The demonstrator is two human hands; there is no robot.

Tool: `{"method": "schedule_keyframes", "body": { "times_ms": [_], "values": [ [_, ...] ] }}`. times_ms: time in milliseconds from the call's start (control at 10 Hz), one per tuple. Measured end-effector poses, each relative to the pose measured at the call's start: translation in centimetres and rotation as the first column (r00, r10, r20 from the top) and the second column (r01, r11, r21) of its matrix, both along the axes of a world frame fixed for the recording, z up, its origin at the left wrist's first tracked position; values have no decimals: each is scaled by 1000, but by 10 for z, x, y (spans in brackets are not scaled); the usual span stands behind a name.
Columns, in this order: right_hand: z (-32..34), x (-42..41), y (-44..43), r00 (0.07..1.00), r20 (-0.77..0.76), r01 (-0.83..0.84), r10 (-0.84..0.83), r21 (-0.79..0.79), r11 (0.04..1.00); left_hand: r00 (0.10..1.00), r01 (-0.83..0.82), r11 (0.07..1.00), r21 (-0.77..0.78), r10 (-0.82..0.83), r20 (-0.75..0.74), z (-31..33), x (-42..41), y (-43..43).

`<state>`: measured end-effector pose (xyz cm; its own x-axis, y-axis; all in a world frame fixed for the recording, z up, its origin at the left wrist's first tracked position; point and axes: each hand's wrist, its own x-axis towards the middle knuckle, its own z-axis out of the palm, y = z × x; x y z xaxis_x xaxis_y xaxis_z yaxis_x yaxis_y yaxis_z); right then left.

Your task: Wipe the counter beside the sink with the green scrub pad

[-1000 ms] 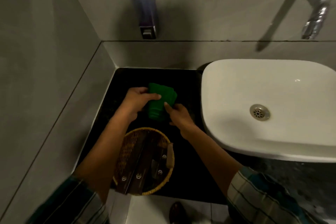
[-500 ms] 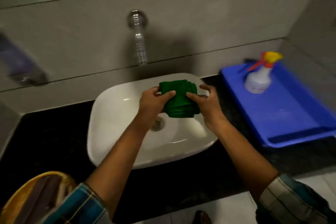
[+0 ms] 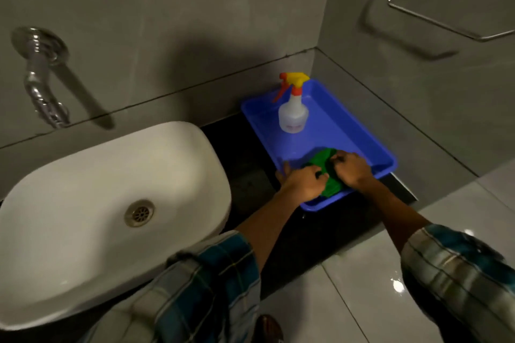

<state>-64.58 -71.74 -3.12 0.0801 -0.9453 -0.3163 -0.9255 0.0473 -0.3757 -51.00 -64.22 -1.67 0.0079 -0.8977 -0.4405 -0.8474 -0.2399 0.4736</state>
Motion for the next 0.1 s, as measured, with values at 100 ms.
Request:
{"method": "schedule_keyframes", "body": {
  "times_ms": [100],
  "values": [
    [-5, -8, 10, 968, -241, -77, 65, -38, 996, 981, 57, 986, -159, -26, 193, 3, 32, 8]
  ]
}}
